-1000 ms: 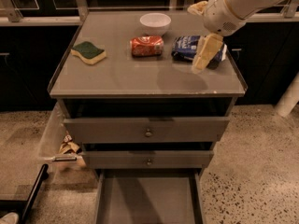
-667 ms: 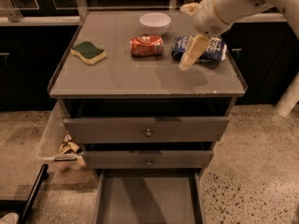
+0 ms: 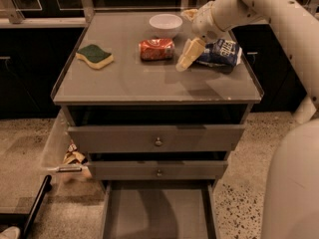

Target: Place coke can into bottom drawer

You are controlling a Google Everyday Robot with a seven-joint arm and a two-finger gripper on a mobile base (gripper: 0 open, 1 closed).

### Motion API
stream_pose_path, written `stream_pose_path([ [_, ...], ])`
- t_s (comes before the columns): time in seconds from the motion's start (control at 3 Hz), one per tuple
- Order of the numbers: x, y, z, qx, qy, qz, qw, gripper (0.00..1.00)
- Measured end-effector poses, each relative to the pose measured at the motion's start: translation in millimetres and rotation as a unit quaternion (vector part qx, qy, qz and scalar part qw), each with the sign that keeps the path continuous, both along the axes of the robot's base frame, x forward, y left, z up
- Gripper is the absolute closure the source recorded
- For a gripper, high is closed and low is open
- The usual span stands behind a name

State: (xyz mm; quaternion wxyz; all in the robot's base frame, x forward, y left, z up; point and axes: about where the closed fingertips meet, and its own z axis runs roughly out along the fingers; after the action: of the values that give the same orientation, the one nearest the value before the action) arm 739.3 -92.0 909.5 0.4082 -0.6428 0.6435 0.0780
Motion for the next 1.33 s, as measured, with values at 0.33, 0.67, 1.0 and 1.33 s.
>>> stream_pose_path([
  [0.33, 21, 8, -12, 0.010, 0.013, 0.000, 0.9999, 0.00],
  [0.67, 40, 12, -25, 0.013, 0.028, -0.005, 0.9995, 0.00],
  [1.0, 53, 14, -41, 0.021, 0.049, -0.013, 0.9985, 0.00],
  [1.33, 62, 18, -50, 0.037, 0.065, -0.015, 0.9971, 0.00],
])
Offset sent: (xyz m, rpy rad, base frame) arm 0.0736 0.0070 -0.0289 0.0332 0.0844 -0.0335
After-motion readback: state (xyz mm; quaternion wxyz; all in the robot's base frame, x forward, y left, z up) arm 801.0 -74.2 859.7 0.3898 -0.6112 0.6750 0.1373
